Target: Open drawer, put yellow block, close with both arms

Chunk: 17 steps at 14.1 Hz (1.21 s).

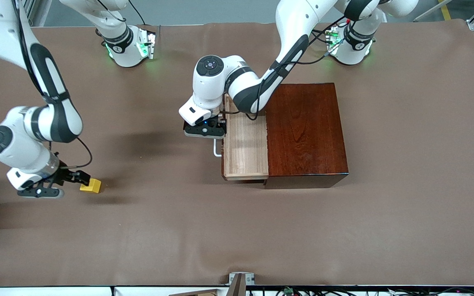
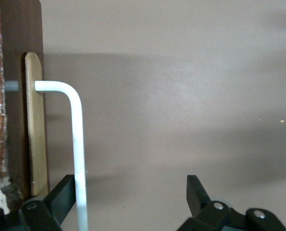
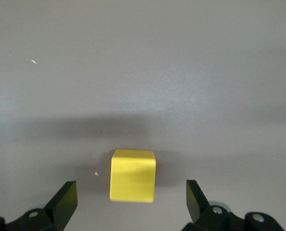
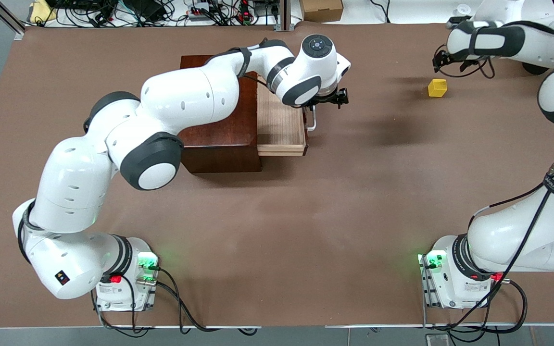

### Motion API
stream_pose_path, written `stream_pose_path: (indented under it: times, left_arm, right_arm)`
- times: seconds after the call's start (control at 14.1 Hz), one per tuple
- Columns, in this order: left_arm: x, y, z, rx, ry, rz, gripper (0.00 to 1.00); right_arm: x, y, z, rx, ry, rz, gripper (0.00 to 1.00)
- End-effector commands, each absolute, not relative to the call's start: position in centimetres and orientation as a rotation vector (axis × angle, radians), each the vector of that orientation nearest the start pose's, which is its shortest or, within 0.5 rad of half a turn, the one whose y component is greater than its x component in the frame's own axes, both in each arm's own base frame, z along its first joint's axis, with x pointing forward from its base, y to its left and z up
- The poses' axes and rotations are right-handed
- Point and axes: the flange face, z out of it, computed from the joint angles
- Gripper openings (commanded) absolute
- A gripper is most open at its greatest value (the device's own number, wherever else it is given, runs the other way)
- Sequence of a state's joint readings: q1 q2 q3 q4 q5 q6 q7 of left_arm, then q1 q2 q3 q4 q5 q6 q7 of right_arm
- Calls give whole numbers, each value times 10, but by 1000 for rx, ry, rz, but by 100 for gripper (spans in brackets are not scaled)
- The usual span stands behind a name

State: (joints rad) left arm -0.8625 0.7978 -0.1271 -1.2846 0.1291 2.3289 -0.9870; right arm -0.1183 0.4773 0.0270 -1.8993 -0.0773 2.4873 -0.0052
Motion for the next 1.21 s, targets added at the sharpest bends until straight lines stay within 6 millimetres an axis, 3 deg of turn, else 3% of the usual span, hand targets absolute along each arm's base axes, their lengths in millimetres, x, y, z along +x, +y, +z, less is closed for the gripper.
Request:
stream_pose_path:
  times: [0.0, 0.5, 0.71, 0.78, 0.85, 0.99, 1.07, 1.14]
  left_arm:
    - [443, -643, 304, -3397, 27, -290, 100]
    - [452, -632, 319, -3370, -8, -275, 100]
    - [456, -621, 343, -3328, -29, -250, 100]
    - [462, -613, 358, -3318, -50, -248, 100]
    - [467, -604, 379, -3308, -71, -243, 100]
    - [477, -577, 430, -3280, -126, -239, 100]
    - [486, -558, 456, -3274, -176, -224, 100]
    - [490, -542, 476, -3288, -237, -170, 100]
  right_arm:
    - [645, -51, 242, -3172, 100, -190, 100]
    - [639, -59, 195, -3165, 140, -140, 100]
    - [638, -58, 183, -3163, 139, -137, 100]
    - [637, -57, 183, -3163, 139, -132, 89]
    - [637, -57, 183, -3163, 139, -132, 60]
    - [636, -55, 182, -3162, 137, -128, 11]
    - [636, -56, 183, -3161, 141, -130, 0]
    - [637, -55, 185, -3160, 137, -135, 0]
